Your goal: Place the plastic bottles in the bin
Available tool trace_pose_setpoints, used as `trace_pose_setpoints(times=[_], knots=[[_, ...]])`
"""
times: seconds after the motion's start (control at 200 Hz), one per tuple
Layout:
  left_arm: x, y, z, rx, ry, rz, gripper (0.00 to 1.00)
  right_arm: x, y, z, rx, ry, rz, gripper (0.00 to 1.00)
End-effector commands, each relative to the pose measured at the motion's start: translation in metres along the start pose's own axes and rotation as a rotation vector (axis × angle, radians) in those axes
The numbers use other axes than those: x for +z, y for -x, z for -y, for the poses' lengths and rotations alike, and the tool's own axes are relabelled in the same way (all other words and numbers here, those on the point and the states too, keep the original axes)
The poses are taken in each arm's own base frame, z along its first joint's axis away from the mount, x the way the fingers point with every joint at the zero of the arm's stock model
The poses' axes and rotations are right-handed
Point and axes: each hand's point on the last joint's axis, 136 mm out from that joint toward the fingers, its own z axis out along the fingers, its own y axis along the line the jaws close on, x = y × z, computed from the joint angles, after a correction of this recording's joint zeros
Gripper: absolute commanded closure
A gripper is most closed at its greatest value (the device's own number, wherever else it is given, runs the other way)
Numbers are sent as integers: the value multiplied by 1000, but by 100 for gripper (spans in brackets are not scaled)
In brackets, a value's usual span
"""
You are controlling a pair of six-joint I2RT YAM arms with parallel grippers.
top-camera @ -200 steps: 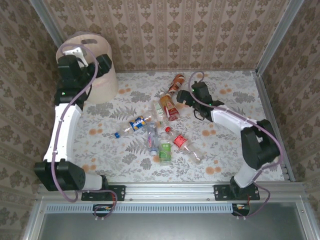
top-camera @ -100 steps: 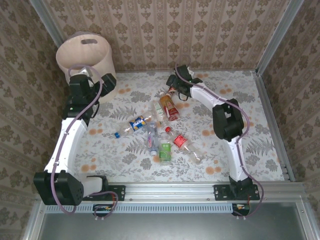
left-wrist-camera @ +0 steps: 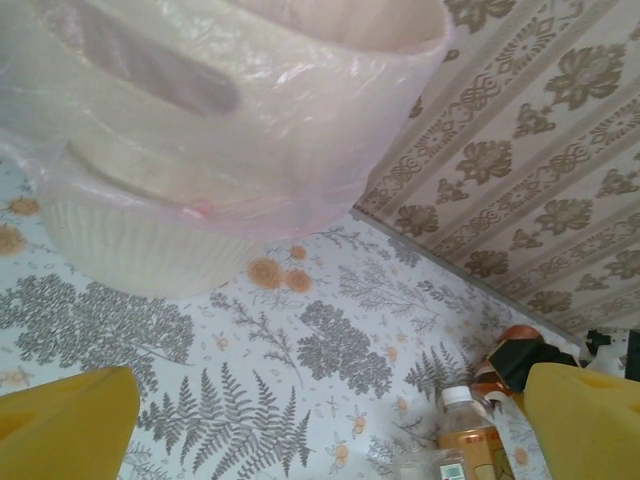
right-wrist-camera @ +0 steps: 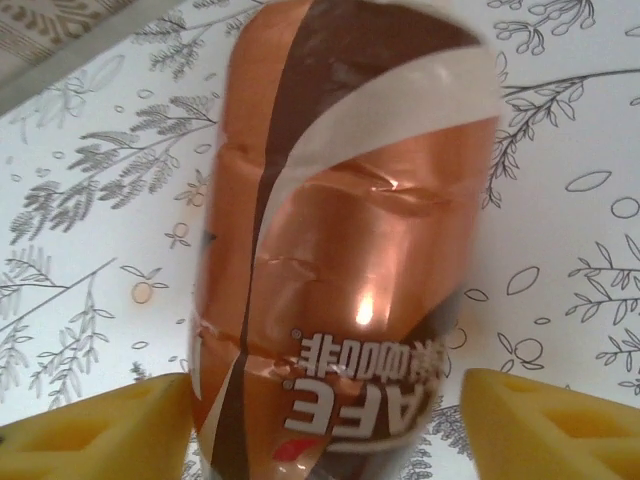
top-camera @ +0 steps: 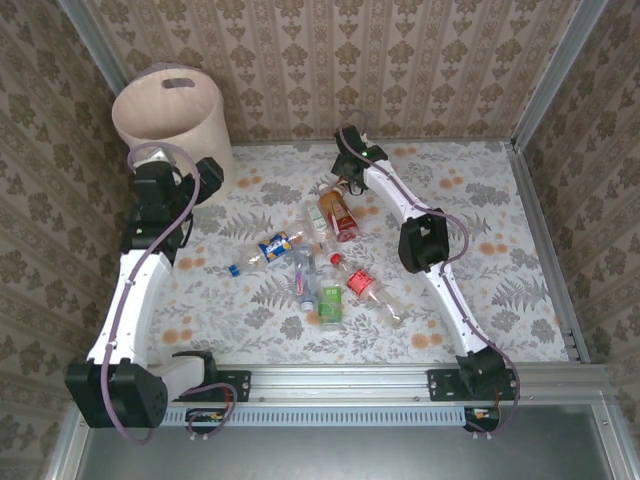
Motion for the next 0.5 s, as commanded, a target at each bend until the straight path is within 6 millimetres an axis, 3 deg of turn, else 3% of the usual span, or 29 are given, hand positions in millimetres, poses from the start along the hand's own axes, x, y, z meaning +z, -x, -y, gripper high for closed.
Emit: trace_pose_setpoints(times=[0.0,0.255,0.495], knots=[[-6,-1,-9,5,30,4,0,-3,-9,19,-41,-87,-36,35],[-6,-2,-14,-1,37,6,0,-9,-12,25,-87,-114,-57,48],[-6,-4,-17,-8,44,2,0,-7,-33,22,-79,-110,-118,35]])
